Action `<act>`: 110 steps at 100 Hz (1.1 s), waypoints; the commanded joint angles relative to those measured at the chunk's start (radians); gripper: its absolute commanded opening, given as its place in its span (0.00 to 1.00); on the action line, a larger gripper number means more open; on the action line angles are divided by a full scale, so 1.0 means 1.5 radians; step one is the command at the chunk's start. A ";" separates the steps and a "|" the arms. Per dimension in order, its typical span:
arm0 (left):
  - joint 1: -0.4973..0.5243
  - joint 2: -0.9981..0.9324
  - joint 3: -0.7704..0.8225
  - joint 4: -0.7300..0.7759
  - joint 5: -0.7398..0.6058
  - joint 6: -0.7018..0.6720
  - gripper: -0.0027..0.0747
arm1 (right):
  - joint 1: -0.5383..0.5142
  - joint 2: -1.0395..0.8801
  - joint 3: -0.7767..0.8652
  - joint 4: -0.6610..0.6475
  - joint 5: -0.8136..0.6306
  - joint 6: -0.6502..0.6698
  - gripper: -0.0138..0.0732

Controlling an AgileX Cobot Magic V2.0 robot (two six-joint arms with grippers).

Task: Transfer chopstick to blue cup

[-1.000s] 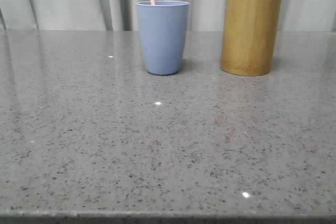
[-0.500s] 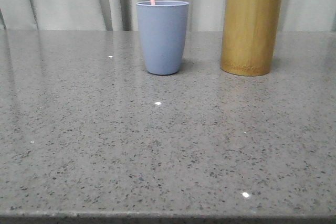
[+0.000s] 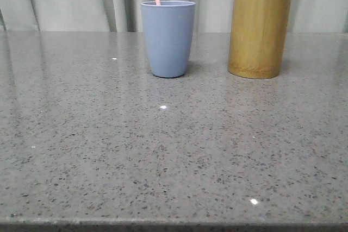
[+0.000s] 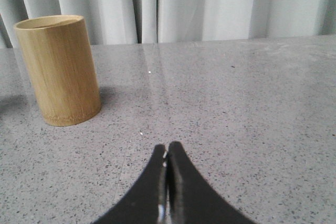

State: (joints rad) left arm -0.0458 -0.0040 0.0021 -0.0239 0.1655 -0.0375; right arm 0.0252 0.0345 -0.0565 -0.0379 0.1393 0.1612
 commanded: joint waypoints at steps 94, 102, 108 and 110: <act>0.003 -0.023 0.007 -0.006 -0.057 -0.007 0.01 | -0.003 -0.044 0.057 -0.008 -0.132 -0.002 0.04; 0.003 -0.023 0.007 -0.006 -0.057 -0.007 0.01 | -0.003 -0.044 0.057 -0.008 -0.132 -0.002 0.04; 0.003 -0.023 0.007 -0.006 -0.057 -0.007 0.01 | -0.003 -0.044 0.057 -0.008 -0.132 -0.002 0.04; 0.003 -0.023 0.007 -0.006 -0.057 -0.007 0.01 | -0.003 -0.044 0.057 -0.008 -0.132 -0.002 0.04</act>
State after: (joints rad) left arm -0.0458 -0.0040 0.0021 -0.0239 0.1649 -0.0375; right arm 0.0252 -0.0095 0.0284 -0.0379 0.0360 0.1612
